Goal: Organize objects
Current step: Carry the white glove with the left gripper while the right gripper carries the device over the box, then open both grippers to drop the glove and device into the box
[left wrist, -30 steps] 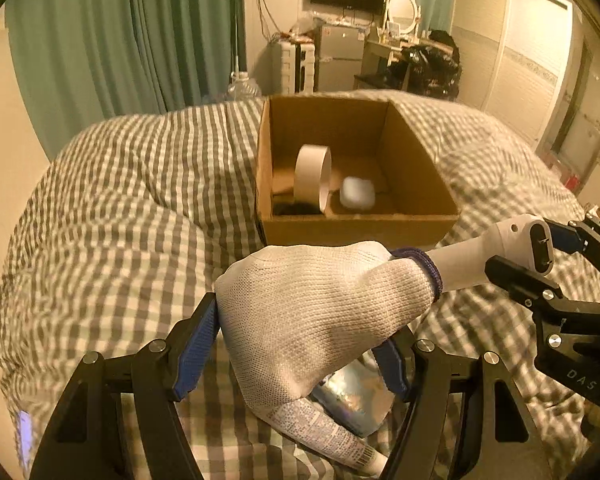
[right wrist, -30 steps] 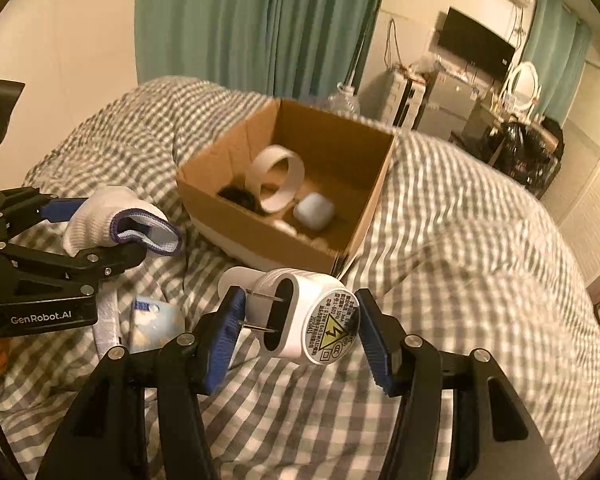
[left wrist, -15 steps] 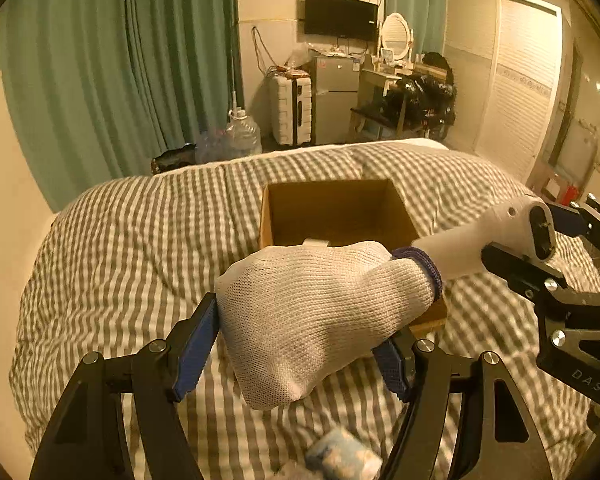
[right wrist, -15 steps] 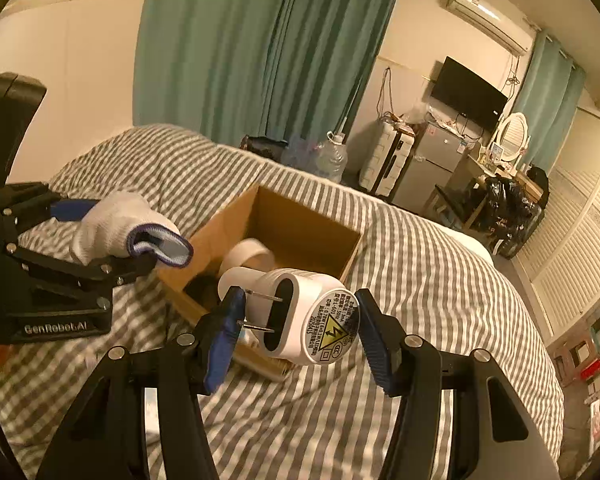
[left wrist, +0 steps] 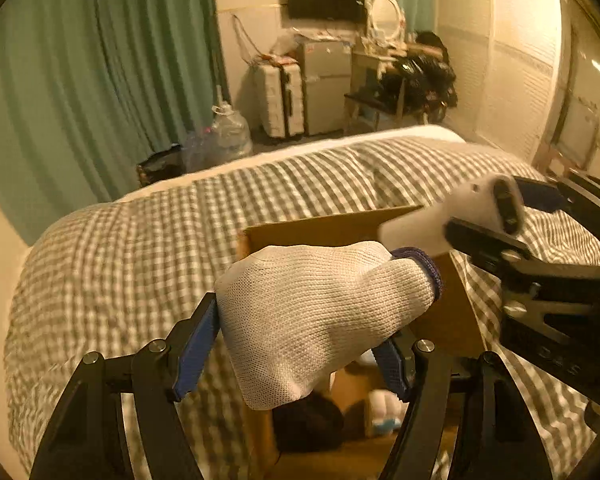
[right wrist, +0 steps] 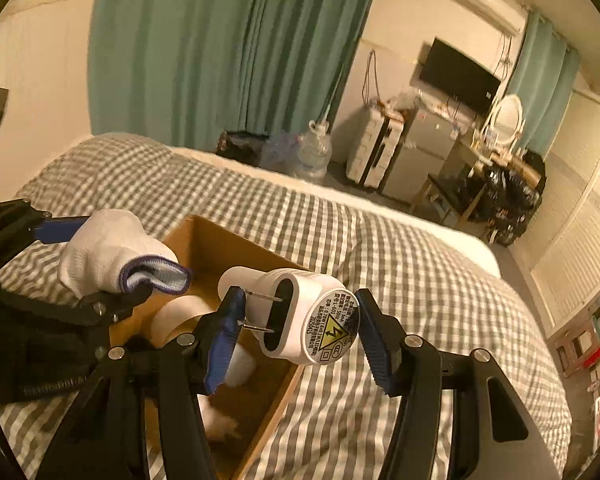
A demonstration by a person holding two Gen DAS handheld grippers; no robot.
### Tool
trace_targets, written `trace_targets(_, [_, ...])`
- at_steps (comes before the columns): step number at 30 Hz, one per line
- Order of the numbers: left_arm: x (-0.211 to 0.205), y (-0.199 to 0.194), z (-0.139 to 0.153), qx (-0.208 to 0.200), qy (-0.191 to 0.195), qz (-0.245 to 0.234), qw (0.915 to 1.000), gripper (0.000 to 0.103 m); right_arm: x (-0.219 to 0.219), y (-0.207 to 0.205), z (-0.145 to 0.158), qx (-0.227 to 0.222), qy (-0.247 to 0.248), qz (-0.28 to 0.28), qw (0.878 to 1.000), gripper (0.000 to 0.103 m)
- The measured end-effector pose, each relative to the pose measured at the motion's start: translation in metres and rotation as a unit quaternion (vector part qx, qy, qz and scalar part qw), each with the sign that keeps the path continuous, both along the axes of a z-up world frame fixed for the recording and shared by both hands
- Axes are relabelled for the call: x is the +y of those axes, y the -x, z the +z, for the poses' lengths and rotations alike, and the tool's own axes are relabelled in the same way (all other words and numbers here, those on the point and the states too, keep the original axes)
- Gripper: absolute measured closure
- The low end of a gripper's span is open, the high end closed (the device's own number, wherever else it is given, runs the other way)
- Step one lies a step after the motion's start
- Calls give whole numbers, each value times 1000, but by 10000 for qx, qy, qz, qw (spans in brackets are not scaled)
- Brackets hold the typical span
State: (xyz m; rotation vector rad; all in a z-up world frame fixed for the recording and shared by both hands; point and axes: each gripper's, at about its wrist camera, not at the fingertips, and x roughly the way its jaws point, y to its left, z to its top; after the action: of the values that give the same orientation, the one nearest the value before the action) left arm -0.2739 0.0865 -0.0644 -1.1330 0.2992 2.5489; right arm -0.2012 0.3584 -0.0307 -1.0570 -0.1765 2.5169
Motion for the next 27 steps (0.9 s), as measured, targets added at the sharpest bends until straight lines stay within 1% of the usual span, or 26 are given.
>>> trace_targets(2, [7, 8, -10, -16, 100, -118, 9999, 30, 14, 16, -11, -75, 66, -87, 9999, 47])
trace_targets(3, [13, 13, -18, -47, 223, -182, 9996, 30, 20, 22, -17, -121, 116, -120, 9998, 47])
trace_targets(5, [19, 15, -27, -113, 275, -308, 9991, 30, 28, 30, -24, -144, 210, -131, 9996, 47])
trace_targets(7, [22, 19, -36, -224, 177, -452, 9986, 30, 33, 37, -30, -145, 236, -96, 9996, 47])
trace_targets(10, [21, 25, -44, -346, -45, -481, 9982, 29, 35, 45, -39, -128, 319, -12, 9994, 47])
trace_targets(14, [16, 27, -47, -303, -236, -521, 9979, 21, 40, 44, -45, 10, 566, 79, 9984, 47])
trace_targets(16, [11, 26, -46, -301, -363, -505, 9976, 12, 43, 40, -41, 222, 746, 139, 9969, 47])
trace_targets(17, [7, 25, -44, -284, -425, -481, 9975, 9, 43, 38, -38, 283, 791, 148, 9964, 43])
trace_targets(18, [4, 23, -41, -242, -480, -461, 9975, 8, 45, 36, -34, 352, 820, 121, 9959, 34])
trace_targets(19, [1, 22, -37, -205, -518, -443, 9975, 7, 45, 33, -30, 428, 822, 93, 9957, 31])
trace_targets(23, [-13, 16, -20, -207, -506, -298, 9981, 6, 43, 22, -10, 568, 774, -10, 9954, 30])
trace_targets(27, [-24, -6, 2, -68, -416, -140, 9990, 6, 37, 1, 11, 626, 745, -126, 9952, 29])
